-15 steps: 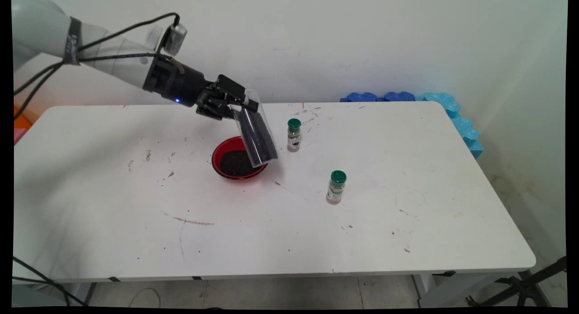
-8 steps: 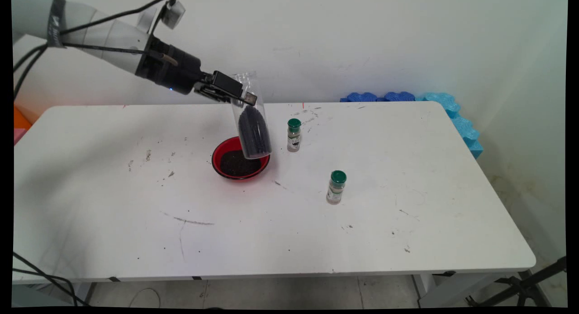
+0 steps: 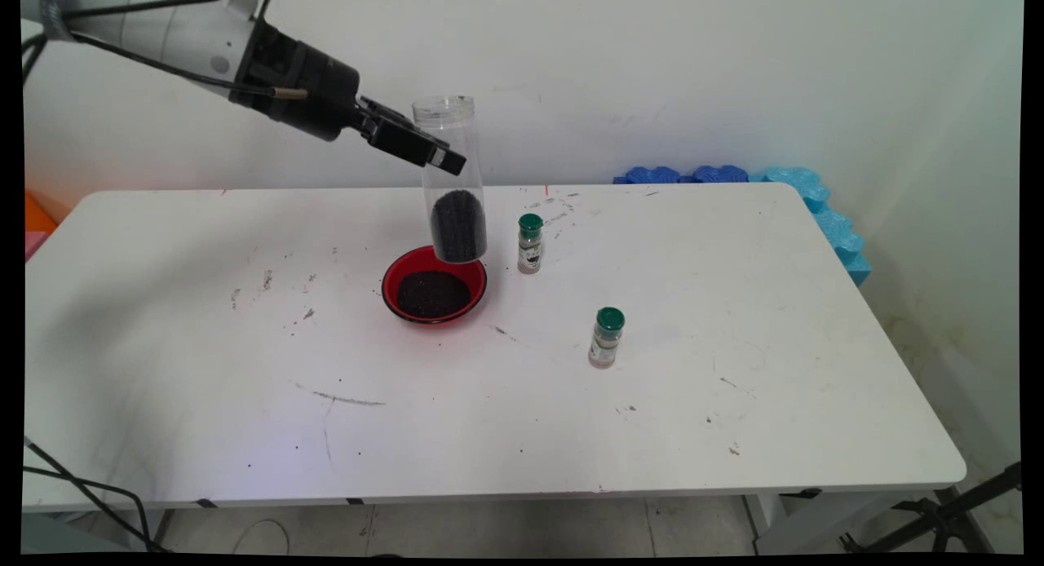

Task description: Pour the black seasoning powder in the red bowl

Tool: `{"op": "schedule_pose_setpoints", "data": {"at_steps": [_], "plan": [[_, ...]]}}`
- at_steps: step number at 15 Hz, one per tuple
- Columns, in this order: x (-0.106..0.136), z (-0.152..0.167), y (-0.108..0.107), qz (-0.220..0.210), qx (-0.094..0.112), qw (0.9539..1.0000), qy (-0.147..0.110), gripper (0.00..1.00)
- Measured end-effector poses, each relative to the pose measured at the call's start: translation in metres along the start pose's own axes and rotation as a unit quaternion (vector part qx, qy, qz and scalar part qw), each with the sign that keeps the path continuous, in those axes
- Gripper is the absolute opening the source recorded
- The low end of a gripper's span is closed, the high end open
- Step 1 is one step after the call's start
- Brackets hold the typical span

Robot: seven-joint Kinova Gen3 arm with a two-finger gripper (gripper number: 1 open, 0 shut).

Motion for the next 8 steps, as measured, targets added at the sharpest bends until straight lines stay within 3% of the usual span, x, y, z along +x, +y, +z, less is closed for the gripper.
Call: {"op": "schedule_pose_setpoints", "data": {"at_steps": [8], "plan": [[0.012, -0.013, 0.020, 0.069, 0.012, 0.9976, 0.005, 0.00]]}}
